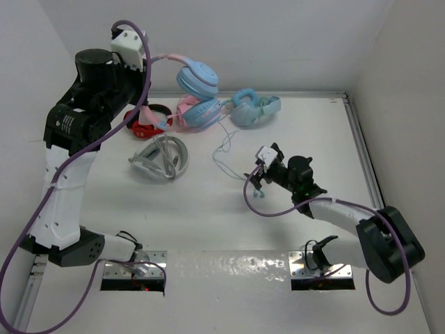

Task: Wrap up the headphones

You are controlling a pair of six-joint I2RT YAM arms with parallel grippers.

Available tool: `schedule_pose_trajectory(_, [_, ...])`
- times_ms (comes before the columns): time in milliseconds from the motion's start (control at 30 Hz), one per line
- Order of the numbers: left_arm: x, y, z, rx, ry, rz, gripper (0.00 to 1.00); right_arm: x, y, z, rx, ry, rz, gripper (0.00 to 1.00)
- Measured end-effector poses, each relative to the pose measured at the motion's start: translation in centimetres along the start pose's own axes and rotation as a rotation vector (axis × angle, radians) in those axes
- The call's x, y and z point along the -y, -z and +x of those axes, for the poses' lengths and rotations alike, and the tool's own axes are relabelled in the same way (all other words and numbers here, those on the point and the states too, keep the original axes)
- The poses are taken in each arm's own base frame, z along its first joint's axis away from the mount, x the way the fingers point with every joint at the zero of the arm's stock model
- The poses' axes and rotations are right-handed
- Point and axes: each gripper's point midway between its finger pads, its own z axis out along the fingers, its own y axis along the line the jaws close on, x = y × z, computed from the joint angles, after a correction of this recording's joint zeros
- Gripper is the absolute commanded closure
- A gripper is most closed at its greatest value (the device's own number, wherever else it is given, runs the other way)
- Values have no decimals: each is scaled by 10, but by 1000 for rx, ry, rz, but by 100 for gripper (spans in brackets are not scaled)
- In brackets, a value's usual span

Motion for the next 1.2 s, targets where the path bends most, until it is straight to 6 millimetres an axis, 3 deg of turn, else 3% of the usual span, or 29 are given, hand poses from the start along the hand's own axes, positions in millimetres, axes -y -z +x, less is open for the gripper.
schedule_pose_trajectory(200, [0,-7,5,-25,1,-6,100,11,-41,-14,51,77,-32,6])
schedule_pose_trajectory(333, [0,-9,7,-30,7,-11,100,14,-65,-7,85,46,-18,6])
schedule_pose_trajectory(433, [0,-11,7,-34,14,-11,100,19,-87,-2,100,16,-7,10])
schedule_pose_trajectory(567, [2,-14,10,-44,21,-6,100,33,-109,-11,167,-13,45,19])
schedule_pose_trajectory(667, [5,-14,12,-54,31,10,100,40,-124,-9,196,-58,74,30])
schedule_pose_trajectory(800, [13,-14,14,-59,47,47,100,39,-138,0,204,-155,80,63])
schedule_pose_trajectory(833, [14,-15,14,-61,50,55,100,38,-141,4,196,-183,78,94])
schedule_pose_trajectory(867, [16,-15,15,-62,53,62,100,36,-142,8,191,-203,75,100])
schedule_pose_trajectory(967, [19,-18,18,-73,69,70,100,28,-138,18,168,-279,69,100])
schedule_pose_trajectory(1067, [21,-24,25,-96,99,69,100,8,-120,26,129,-310,66,100])
schedule_pose_trajectory(1133, [23,-32,28,-108,131,69,100,-15,-108,19,118,-296,55,100])
schedule_pose_trajectory(1200, [24,-43,30,-119,180,72,100,-50,-103,0,121,-265,2,100])
